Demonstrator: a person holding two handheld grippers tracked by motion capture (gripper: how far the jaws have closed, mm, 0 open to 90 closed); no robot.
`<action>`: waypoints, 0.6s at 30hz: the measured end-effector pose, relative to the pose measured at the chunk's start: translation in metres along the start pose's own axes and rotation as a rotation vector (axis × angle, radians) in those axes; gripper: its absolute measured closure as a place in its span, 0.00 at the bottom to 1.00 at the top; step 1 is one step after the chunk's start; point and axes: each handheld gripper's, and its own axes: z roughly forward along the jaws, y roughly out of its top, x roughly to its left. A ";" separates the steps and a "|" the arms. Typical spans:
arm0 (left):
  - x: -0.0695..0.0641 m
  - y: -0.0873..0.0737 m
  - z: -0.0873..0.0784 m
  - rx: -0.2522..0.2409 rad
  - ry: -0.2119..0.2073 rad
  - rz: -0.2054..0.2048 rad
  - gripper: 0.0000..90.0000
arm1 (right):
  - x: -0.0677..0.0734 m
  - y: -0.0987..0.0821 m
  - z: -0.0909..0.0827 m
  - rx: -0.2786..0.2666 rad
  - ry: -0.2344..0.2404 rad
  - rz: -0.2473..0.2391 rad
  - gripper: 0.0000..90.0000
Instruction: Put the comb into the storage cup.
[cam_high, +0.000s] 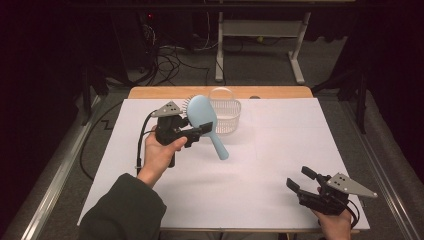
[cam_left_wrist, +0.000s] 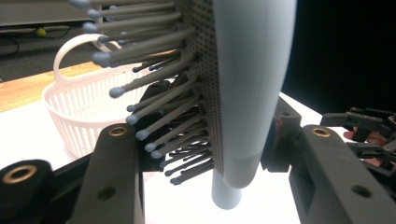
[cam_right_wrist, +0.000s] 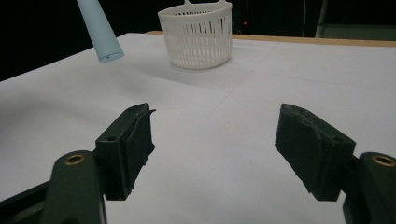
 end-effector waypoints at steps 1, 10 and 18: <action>0.000 0.002 0.001 0.000 0.002 0.002 0.59 | 0.000 0.000 0.000 0.002 0.000 0.003 0.31; 0.001 0.016 0.009 0.003 0.013 0.018 0.59 | -0.001 -0.001 0.001 0.011 -0.010 0.006 0.32; 0.008 0.026 0.011 -0.009 0.027 0.010 0.58 | -0.001 -0.002 0.003 0.032 -0.013 0.009 0.33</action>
